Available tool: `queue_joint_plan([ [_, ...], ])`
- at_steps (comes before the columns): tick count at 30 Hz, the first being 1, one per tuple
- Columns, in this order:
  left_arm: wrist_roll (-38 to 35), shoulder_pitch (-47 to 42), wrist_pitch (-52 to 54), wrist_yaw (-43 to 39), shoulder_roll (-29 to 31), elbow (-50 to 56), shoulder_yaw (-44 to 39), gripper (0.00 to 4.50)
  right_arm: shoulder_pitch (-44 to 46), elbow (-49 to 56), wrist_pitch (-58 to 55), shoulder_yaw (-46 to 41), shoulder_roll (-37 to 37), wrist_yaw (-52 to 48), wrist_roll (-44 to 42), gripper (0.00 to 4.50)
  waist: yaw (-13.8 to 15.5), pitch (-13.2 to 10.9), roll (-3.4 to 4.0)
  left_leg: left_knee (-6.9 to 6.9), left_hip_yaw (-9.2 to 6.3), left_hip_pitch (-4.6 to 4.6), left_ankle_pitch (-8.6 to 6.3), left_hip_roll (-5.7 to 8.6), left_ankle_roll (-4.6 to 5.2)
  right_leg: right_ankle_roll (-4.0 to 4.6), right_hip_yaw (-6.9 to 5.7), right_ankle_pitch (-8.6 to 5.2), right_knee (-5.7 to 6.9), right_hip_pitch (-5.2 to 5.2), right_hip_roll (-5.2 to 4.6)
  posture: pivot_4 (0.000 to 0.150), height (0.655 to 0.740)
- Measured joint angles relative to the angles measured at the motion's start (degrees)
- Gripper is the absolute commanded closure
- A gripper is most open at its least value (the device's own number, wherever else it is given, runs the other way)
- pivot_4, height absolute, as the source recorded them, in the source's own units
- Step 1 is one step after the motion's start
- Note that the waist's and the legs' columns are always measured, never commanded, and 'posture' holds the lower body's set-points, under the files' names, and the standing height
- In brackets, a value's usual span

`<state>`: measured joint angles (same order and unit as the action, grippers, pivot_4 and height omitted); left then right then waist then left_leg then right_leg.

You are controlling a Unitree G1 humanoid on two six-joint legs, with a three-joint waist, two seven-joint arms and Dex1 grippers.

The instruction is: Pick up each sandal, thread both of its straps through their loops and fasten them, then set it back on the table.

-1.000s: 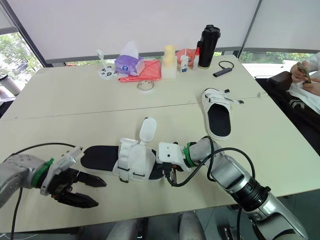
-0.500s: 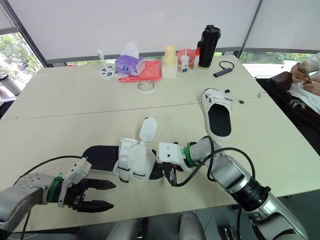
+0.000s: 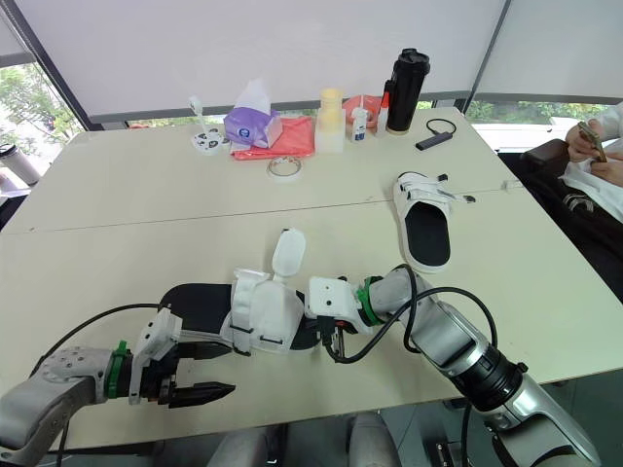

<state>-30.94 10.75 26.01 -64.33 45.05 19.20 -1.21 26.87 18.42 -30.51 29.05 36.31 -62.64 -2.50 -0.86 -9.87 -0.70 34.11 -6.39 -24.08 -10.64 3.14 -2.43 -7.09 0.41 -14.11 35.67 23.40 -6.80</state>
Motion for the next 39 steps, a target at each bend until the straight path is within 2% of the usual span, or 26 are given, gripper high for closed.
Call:
queue_joint_plan([
  [10, 1.51, -2.18, -0.17, 2.1, -2.66, -0.18, 2.07, 0.71, 0.16, -0.57, 0.89, 0.03, -0.05, -0.1, 0.33, 4.5, 0.12, 0.0, 0.0, -0.01, -0.02, 0.0, 0.0, 0.0, 0.0, 0.04, -0.05, 0.03, -0.11, -0.06, 0.01, 0.15, 0.74],
  [22, 0.09, -5.1, 1.68, -4.19, -2.02, -0.19, 5.68, 0.71, 0.2, -0.51, 0.95, 0.2, -0.25, -0.1, 0.34, 4.5, 0.0, 0.0, 0.0, -0.04, -0.01, -0.04, 0.0, 0.0, 0.0, 0.04, -0.07, 0.03, -0.2, -0.05, 0.01, 0.15, 0.74],
  [32, -1.08, -6.07, 2.31, -5.47, -1.25, -1.86, 5.24, 0.71, 0.17, -0.4, 0.92, 0.22, -0.25, 0.01, 0.35, 4.5, -0.04, 0.0, 0.0, -0.06, -0.02, -0.07, 0.0, 0.0, 0.0, 0.04, -0.07, 0.03, -0.23, -0.03, 0.0, 0.15, 0.74],
  [33, -1.22, -6.14, 2.39, -5.47, -1.18, -2.21, 4.79, 1.22, 0.17, -0.39, 0.92, 0.22, -0.25, 0.01, 0.35, 4.5, -0.02, 0.0, 0.0, -0.07, -0.03, -0.07, 0.0, 0.0, 0.0, 0.04, -0.07, 0.03, -0.23, -0.02, 0.0, 0.15, 0.74],
  [35, -1.81, -6.47, 2.76, -5.47, -1.1, -2.54, 4.45, 1.93, 0.17, -0.41, 0.93, 0.23, -0.26, 0.03, 0.38, 4.5, -0.01, 0.0, 0.0, -0.07, -0.03, -0.07, 0.0, 0.0, 0.0, 0.04, -0.07, 0.03, -0.23, -0.02, 0.0, 0.15, 0.74],
  [39, -2.43, -6.87, 3.85, -5.48, -1.1, -3.35, 3.98, 4.03, 0.17, -0.48, 1.0, 0.27, -0.36, 0.06, 0.44, 4.5, -0.08, 0.0, 0.0, -0.08, -0.03, -0.07, 0.0, 0.0, 0.0, 0.04, -0.07, 0.03, -0.23, -0.02, 0.0, 0.15, 0.74],
])
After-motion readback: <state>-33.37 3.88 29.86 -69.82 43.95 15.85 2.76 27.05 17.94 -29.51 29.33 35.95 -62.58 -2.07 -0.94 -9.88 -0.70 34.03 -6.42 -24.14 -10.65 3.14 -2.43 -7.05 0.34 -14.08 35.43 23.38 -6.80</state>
